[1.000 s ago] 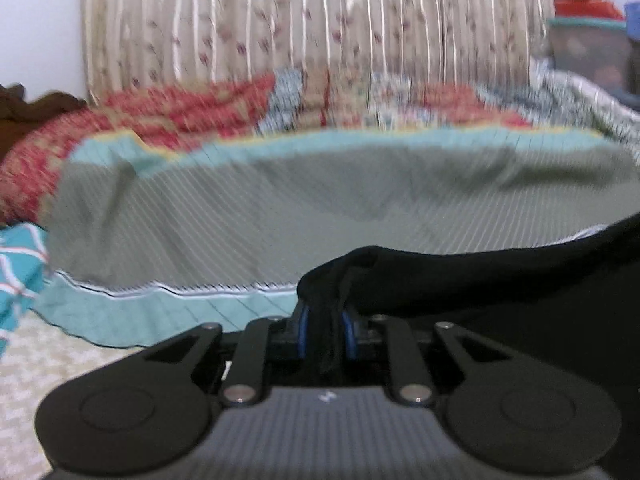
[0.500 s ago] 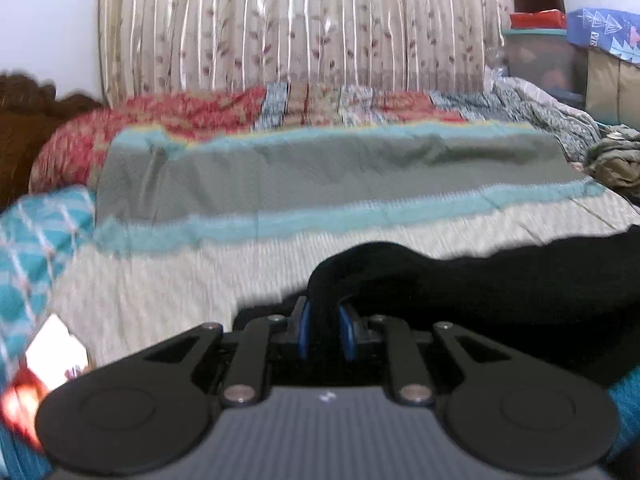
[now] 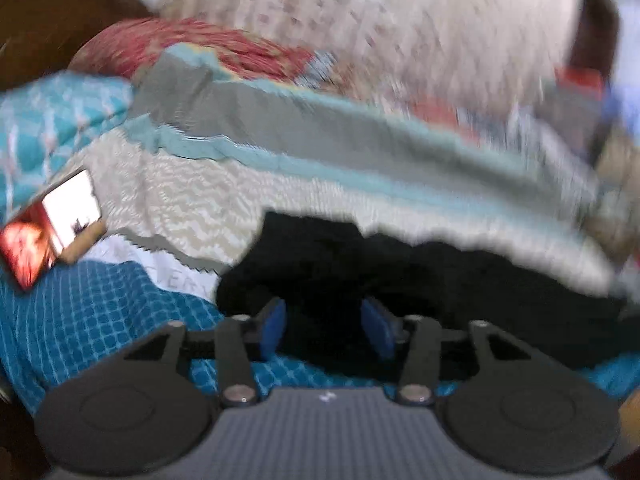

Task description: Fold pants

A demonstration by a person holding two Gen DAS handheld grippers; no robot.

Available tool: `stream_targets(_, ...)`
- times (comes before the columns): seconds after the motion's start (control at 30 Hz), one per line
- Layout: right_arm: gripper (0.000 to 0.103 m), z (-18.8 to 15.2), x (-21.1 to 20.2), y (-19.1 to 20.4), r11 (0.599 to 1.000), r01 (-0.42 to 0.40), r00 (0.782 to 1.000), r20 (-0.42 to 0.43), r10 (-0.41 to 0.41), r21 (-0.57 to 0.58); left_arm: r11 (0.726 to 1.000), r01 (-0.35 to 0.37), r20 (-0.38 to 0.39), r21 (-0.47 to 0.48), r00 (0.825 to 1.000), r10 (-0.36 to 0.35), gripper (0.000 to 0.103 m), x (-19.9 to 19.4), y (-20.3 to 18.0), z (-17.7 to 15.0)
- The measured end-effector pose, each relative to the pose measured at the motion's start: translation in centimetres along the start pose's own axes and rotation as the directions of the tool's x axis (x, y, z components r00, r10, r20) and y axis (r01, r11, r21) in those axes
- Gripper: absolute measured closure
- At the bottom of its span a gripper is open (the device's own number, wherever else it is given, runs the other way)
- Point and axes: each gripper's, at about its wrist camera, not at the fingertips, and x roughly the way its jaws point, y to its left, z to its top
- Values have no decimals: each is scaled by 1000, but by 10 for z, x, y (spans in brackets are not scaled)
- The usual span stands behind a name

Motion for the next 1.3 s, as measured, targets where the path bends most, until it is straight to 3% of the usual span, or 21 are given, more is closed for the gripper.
stream_targets(0.1,43,-7,-24,23,991,-33,996,81,43,-127,989,-28,41,-143,999,35,49,-5,35,25)
stream_targets(0.2,43,-23,-35,57,961,-113,988,72,135,-252,971,-7,-40,-240,999,-3,40,25,58,46)
stream_targets(0.27,43,-44,-37,82,930,-156,984,27,175,-334,933,19,-138,-360,988,-73,38,57,74,51)
stream_targets(0.33,43,-72,-35,105,894,-198,979,-41,198,-402,862,41,-219,-505,960,-174,38,88,87,47)
stream_targets(0.4,43,-100,-30,119,866,-242,970,-119,211,-437,804,67,-238,-591,938,-253,38,103,90,40)
stream_targets(0.63,43,-191,-19,163,730,-386,910,-363,200,-564,710,141,-162,-690,926,-342,35,101,87,21)
stream_targets(0.67,43,-200,-18,169,700,-403,902,-383,198,-589,708,149,-162,-690,922,-352,35,104,85,22)
stream_targets(0.73,43,-224,-16,185,623,-425,896,-405,184,-656,737,134,-190,-662,922,-338,36,112,77,26)
stream_targets(0.8,43,-235,-6,197,577,-432,892,-421,162,-693,768,90,-219,-634,932,-290,45,122,72,28)
stream_targets(0.83,43,-239,-3,200,566,-439,888,-433,156,-698,781,83,-215,-619,938,-271,67,129,72,28)
stream_targets(0.87,43,-243,-1,201,558,-447,883,-445,150,-699,791,70,-218,-608,943,-251,82,132,74,28)
stream_targets(0.9,43,-249,0,200,547,-452,879,-455,140,-705,794,55,-216,-606,949,-230,83,132,75,29)
stream_targets(0.97,44,-256,5,198,515,-436,886,-453,100,-738,814,93,-119,-574,974,-195,87,109,75,36)
stream_targets(1.0,44,-258,6,196,489,-430,891,-443,96,-759,873,116,-20,-474,990,-142,87,84,65,45)
stream_targets(1.03,44,-259,4,195,467,-432,894,-436,105,-772,930,107,55,-351,994,-93,87,63,54,50)
stream_targets(1.07,44,-256,2,188,451,-437,893,-438,109,-778,972,88,120,-218,991,-63,87,45,41,51)
stream_targets(1.1,44,-256,2,187,440,-440,892,-439,111,-783,990,69,149,-125,988,-50,87,35,31,47)
stream_targets(1.17,43,-255,6,189,439,-437,893,-437,109,-785,996,3,90,-85,996,5,86,42,26,37)
stream_targets(1.2,43,-255,8,189,439,-434,895,-433,107,-787,994,-51,7,-92,999,52,85,59,32,27)
stream_targets(1.27,42,-263,4,186,423,-427,900,-422,110,-799,978,-135,-174,-158,979,107,76,91,51,7)
stream_targets(1.3,42,-265,3,188,408,-423,903,-416,110,-809,962,-137,-215,-238,973,86,73,97,63,-2)
